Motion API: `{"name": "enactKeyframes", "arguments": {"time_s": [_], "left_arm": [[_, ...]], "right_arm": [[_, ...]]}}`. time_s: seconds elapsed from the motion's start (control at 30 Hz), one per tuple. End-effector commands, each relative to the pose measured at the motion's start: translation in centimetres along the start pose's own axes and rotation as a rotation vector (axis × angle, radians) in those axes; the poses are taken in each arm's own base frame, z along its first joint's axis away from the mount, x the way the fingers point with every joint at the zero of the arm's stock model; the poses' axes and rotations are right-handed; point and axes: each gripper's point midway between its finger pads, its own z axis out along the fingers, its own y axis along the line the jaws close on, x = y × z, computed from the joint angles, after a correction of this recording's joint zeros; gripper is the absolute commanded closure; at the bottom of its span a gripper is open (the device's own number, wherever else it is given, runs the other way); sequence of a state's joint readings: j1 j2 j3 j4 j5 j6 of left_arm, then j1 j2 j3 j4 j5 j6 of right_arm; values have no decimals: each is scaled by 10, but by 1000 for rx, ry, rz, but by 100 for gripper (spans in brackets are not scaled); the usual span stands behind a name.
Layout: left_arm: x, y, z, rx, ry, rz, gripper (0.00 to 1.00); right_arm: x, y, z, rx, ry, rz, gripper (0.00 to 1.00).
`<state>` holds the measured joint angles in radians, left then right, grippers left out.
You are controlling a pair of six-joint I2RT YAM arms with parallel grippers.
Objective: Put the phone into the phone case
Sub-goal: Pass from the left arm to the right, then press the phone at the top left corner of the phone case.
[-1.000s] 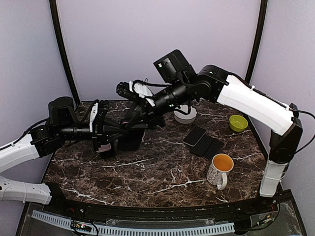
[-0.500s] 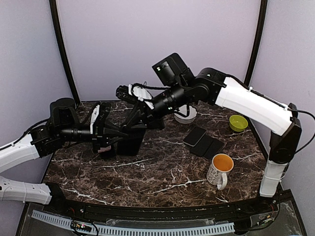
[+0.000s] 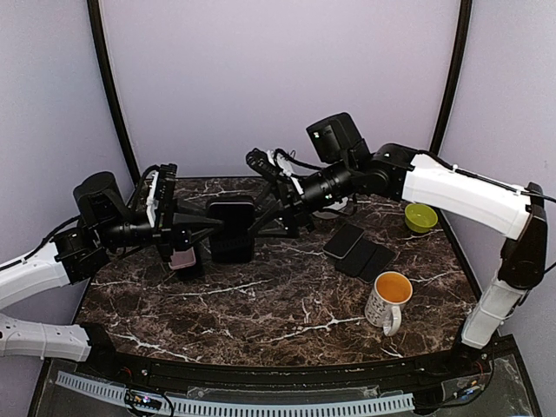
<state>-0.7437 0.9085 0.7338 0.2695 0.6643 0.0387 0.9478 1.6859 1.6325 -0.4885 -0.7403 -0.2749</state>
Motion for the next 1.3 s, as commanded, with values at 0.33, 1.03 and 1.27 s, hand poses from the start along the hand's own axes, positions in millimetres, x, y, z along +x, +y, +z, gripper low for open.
{"name": "enactKeyframes", "arguments": {"time_s": [0.33,1.03,1.27], "left_arm": [[-17,-6,3,45,-71,41,100],[-39,6,-1,-45,-134,64,48],[-38,20,5,-90,-93,-19,70]], "right_arm": [[-56,15,-15,-46,-185,-76,95],[-48,10,-16,2,-137,-66,100],[-49,13,-20,10,-139,-75,100]]}}
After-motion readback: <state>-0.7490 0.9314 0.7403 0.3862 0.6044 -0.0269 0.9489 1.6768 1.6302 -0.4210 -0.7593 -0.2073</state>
